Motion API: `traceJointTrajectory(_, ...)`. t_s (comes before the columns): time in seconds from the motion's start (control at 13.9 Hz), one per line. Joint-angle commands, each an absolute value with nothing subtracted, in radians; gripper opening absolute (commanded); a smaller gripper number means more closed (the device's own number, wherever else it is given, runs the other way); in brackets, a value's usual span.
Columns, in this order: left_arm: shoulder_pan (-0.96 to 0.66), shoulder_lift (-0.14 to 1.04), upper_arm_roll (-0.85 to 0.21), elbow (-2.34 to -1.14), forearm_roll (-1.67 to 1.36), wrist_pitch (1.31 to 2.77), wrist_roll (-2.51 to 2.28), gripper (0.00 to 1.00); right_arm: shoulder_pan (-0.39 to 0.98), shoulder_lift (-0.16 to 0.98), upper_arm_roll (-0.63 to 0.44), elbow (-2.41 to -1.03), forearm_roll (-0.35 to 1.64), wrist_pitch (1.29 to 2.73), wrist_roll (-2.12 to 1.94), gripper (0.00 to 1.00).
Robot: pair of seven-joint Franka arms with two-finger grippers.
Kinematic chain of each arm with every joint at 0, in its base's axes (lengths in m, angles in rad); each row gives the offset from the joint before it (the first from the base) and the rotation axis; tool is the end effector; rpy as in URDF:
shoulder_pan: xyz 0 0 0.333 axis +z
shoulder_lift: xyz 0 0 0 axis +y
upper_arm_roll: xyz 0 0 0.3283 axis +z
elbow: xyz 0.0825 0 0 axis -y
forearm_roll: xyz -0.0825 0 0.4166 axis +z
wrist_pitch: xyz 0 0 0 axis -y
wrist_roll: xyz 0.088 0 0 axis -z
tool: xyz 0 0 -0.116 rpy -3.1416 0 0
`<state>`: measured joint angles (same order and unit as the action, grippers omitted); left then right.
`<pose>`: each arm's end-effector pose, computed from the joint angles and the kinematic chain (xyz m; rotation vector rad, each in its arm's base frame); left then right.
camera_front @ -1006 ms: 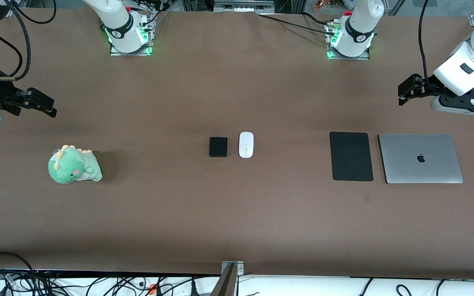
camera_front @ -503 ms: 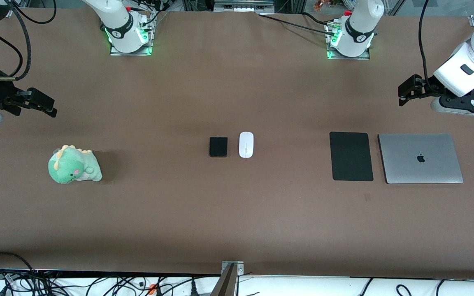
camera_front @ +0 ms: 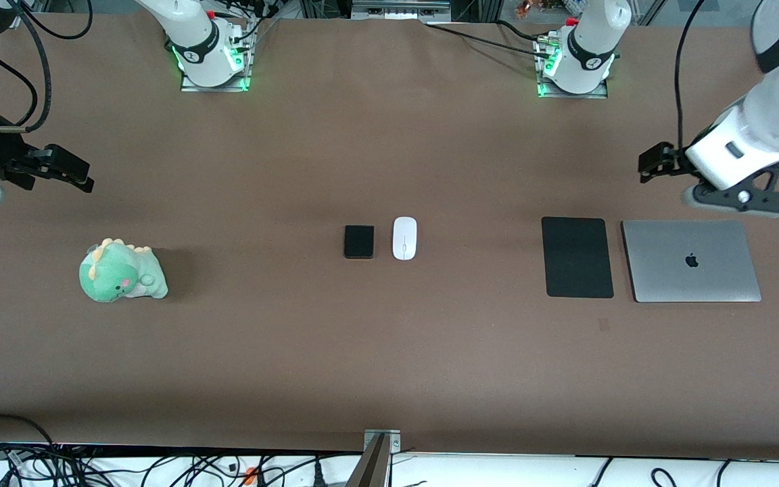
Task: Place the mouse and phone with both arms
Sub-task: 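Reach the left gripper down to the white mouse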
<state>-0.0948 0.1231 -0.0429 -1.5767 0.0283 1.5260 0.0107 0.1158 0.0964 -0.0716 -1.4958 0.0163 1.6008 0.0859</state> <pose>0.6074 -0.0794 0.5475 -3.0875 0.2316 0.2667 0.6201 0.0314 0.6103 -3.1309 0.0654 -0.0129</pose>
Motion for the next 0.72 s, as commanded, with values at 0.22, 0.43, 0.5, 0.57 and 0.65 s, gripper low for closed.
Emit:
traceJointTrajectory(0.22, -0.12, 0.343, -0.21, -1.559, -0.011, 1.751, -0.026, 1.0, 0.114, 0.09, -0.066, -1.494, 0.034, 1.586, 0.101, 1.0)
traceJointTrajectory(0.43, -0.178, 0.426, -0.273, -1.548, -0.015, 1.902, -0.162, 1.0, 0.114, 0.094, -0.066, -1.491, 0.069, 1.585, 0.097, 1.0)
traceJointTrajectory(0.5, -0.216, 0.474, -0.273, -1.545, -0.014, 1.951, -0.194, 1.0, 0.114, 0.094, -0.067, -1.491, 0.072, 1.585, 0.092, 1.0)
traceJointTrajectory(0.57, -0.251, 0.5, -0.273, -1.545, -0.011, 2.01, -0.219, 1.0, 0.114, 0.098, -0.067, -1.491, 0.072, 1.585, 0.089, 1.0)
traceJointTrajectory(0.65, -0.296, 0.521, -0.27, -1.549, -0.011, 2.082, -0.263, 1.0, 0.114, 0.1, -0.067, -1.491, 0.072, 1.585, 0.084, 1.0)
